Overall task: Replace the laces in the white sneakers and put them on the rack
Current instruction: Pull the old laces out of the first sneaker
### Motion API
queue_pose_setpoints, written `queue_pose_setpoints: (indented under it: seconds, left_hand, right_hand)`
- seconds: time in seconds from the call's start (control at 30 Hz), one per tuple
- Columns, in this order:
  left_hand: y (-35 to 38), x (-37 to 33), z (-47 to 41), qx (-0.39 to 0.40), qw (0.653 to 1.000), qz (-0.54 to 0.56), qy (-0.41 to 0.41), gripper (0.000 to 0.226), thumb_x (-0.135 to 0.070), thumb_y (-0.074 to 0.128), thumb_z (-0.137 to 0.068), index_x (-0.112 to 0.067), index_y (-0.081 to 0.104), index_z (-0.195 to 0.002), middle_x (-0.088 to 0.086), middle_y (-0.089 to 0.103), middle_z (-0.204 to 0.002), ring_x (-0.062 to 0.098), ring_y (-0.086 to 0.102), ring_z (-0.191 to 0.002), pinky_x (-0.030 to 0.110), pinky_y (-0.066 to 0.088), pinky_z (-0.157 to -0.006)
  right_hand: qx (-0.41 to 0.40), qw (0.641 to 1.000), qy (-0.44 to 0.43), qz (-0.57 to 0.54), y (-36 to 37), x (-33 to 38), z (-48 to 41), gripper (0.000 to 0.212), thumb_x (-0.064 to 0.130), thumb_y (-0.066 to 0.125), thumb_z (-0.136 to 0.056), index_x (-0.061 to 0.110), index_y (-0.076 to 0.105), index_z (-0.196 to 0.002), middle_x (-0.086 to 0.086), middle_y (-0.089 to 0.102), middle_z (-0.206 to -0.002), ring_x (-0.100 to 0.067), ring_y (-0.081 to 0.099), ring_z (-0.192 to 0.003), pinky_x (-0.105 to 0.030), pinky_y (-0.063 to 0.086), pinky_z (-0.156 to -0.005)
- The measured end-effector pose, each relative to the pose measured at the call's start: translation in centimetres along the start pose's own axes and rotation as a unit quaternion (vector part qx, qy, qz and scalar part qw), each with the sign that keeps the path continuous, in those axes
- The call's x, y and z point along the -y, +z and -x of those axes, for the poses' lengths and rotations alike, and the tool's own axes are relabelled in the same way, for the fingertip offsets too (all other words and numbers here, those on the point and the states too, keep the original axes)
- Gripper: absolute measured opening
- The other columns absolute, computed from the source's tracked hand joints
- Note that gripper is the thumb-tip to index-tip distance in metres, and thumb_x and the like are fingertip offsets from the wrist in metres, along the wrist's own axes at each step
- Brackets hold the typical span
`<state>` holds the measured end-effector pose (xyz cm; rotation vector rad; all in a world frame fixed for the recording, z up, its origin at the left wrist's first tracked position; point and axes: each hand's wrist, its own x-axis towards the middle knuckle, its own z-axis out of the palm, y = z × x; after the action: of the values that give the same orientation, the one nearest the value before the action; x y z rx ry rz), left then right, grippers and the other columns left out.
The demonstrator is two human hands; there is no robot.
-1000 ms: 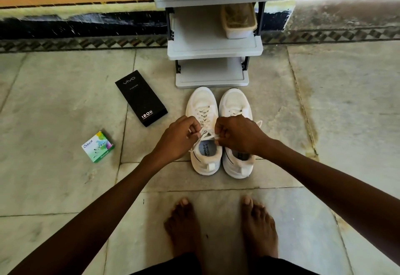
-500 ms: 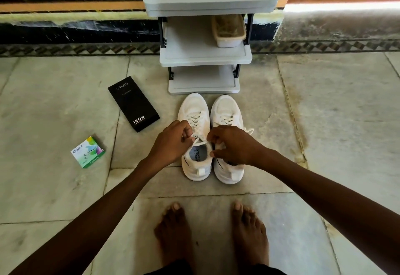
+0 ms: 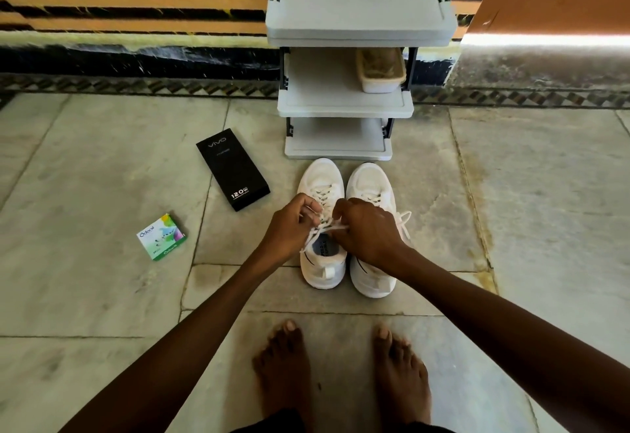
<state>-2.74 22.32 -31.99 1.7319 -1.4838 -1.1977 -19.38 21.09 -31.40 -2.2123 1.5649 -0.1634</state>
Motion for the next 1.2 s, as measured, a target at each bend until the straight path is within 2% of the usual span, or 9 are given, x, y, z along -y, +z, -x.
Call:
queue_pose_setpoints:
  seconds: [0.17,0.3,0.47,0.63,0.8,0.9,0.97,1.07,1.2]
  left_hand:
    - [0.4,1.0,0.3,-0.016,0.975,-0.191,0.113,0.017,-0.015,0.068,-0.089,-0.019,0.06,-0.104,-0.004,0.052,-0.11,0.009,0.055,-0.096,0.021,0.048,-0.08]
    - [0.2,1.2,0.2,-0.03,0.968,-0.216,0.123,0.011,-0.011,0.065,-0.091,-0.018,0.057,-0.093,-0.004,0.054,-0.105,0.015,0.057,-0.092,0.031,0.052,-0.076]
    - [-0.5,1.0,-0.3,0.081,0.984,-0.151,0.04,0.018,-0.027,0.053,-0.099,-0.017,0.053,-0.084,0.001,0.047,-0.1,0.014,0.051,-0.085,0.033,0.045,-0.08]
    - [-2.1,-0.2,-0.1,0.055,0.991,-0.121,-0.022,0.043,-0.043,0.038,-0.102,-0.011,0.061,-0.085,0.006,0.06,-0.088,0.021,0.059,-0.083,0.039,0.048,-0.081]
    - [-3.3,-1.4,0.0,0.008,0.988,0.131,-0.078,0.059,-0.051,0.033,-0.101,-0.015,0.042,-0.056,0.007,0.054,-0.065,0.016,0.053,-0.068,0.034,0.046,-0.076]
    - [-4.1,-2.4,0.3,-0.006,0.945,0.319,-0.076,0.06,-0.044,0.033,-0.103,-0.013,0.042,-0.053,0.006,0.05,-0.057,0.02,0.06,-0.065,0.04,0.052,-0.085]
    - [-4.7,-3.2,1.0,0.026,0.912,0.402,-0.08,0.059,-0.046,0.034,-0.103,-0.014,0.045,-0.054,0.001,0.036,-0.048,0.015,0.048,-0.047,0.039,0.055,-0.072]
    - [-5.3,-3.9,1.7,0.047,0.931,0.352,-0.084,0.053,-0.047,0.036,-0.103,-0.015,0.052,-0.065,-0.004,0.027,-0.044,0.008,0.025,-0.036,0.025,0.038,-0.045]
    - [-5.7,-4.2,1.9,0.026,0.977,0.19,-0.097,0.041,-0.044,0.042,-0.101,-0.011,0.064,-0.09,-0.004,0.032,-0.052,0.008,0.028,-0.044,0.021,0.028,-0.044]
  right_hand:
    - [-0.016,0.999,-0.008,-0.035,0.0,0.5,-0.2,0.022,0.031,0.069,-0.085,0.021,0.063,-0.104,0.0,0.065,-0.099,-0.021,0.062,-0.088,-0.027,0.035,-0.065]
    - [-0.003,0.998,-0.015,-0.061,-0.2,0.5,-0.2,0.011,0.026,0.065,-0.09,0.02,0.064,-0.099,0.001,0.061,-0.094,-0.022,0.061,-0.086,-0.027,0.034,-0.063]
    - [0.074,0.994,-0.043,-0.065,-0.4,0.4,-0.6,0.015,0.038,0.061,-0.093,0.023,0.058,-0.095,0.001,0.048,-0.093,-0.02,0.055,-0.085,-0.03,0.039,-0.066]
    - [0.097,0.985,-0.018,-0.143,-1.3,0.2,-1.4,0.032,0.031,0.059,-0.096,0.026,0.048,-0.066,0.007,0.048,-0.066,-0.017,0.051,-0.07,-0.034,0.041,-0.068]
    - [0.097,0.943,0.09,-0.306,-2.2,0.7,-0.9,0.039,0.042,0.055,-0.097,0.012,0.066,-0.076,-0.011,0.07,-0.085,-0.025,0.063,-0.079,-0.036,0.05,-0.079]
    - [0.119,0.917,0.116,-0.364,-2.2,1.1,-0.5,0.047,0.058,0.055,-0.091,0.018,0.06,-0.067,0.0,0.061,-0.071,-0.015,0.053,-0.071,-0.031,0.043,-0.072]
    - [0.123,0.907,0.122,-0.384,-2.0,1.4,-0.3,0.046,0.059,0.055,-0.091,0.023,0.057,-0.062,0.005,0.062,-0.069,-0.011,0.053,-0.071,-0.027,0.042,-0.072]
    - [0.108,0.888,0.122,-0.429,-2.0,1.8,0.0,0.04,0.048,0.057,-0.094,0.018,0.062,-0.067,0.003,0.065,-0.069,-0.008,0.055,-0.069,-0.025,0.042,-0.071]
    - [0.119,0.866,0.138,-0.467,-2.5,1.9,0.1,0.026,0.035,0.065,-0.092,0.011,0.065,-0.083,0.001,0.059,-0.07,-0.009,0.05,-0.065,-0.022,0.038,-0.059]
